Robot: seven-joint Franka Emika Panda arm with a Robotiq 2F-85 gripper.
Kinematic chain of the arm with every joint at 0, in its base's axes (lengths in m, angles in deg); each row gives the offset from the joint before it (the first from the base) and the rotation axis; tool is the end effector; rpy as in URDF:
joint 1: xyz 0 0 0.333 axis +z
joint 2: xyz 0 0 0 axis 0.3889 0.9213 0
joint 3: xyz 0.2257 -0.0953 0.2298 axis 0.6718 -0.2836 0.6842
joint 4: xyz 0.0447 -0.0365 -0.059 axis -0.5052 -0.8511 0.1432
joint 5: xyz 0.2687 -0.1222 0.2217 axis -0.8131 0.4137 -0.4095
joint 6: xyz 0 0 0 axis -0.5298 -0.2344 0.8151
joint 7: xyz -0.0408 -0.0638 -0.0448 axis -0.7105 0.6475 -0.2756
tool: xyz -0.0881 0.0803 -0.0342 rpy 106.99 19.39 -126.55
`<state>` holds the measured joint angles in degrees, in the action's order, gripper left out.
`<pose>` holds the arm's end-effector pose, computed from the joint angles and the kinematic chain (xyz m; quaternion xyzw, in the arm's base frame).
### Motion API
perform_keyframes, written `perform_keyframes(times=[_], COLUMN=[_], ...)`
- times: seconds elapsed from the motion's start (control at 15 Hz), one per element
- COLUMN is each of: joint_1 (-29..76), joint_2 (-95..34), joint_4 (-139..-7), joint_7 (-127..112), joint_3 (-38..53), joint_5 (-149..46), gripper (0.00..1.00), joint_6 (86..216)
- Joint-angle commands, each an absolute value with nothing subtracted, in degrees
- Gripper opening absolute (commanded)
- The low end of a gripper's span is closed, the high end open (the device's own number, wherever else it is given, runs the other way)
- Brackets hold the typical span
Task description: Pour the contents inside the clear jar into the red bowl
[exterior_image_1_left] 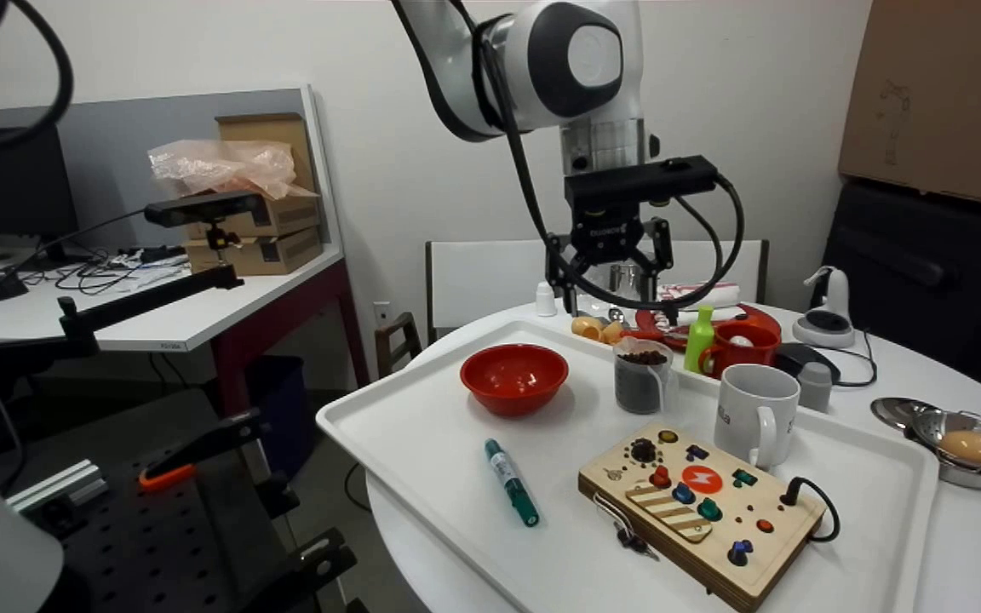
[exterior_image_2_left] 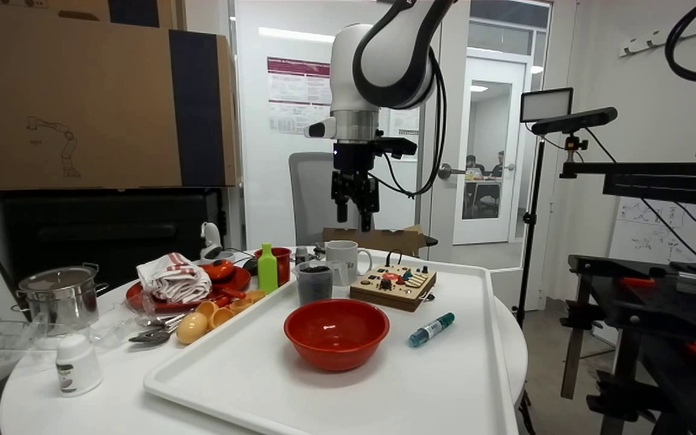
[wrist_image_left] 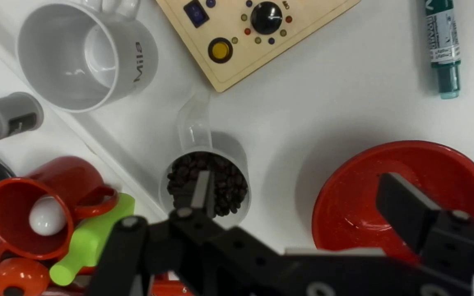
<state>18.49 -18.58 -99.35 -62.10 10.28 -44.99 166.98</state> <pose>0.5902 -0.0536 0.2150 0.8938 0.4450 0.0052 0.0552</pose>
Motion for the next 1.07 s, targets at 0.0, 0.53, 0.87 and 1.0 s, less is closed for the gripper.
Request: perform_keyframes(times=[0.0, 0.53, 0.87, 1.0], joint_1=[17.83, 15.82, 15.69, 16.05], joint_2=[-12.22, -4.67, -2.50, -1.68], joint_4=[-92.62, -84.59, -81.54, -80.09], joint_7=[-60.01, -62.42, -64.90, -64.60], joint_3=[10.19, 10.65, 10.98, 10.63], joint_5=[-42.52, -39.57, -38.65, -38.31], gripper=[1.00, 1.00, 1.00, 1.00], joint_6=[166.88, 163.63, 159.78, 157.99])
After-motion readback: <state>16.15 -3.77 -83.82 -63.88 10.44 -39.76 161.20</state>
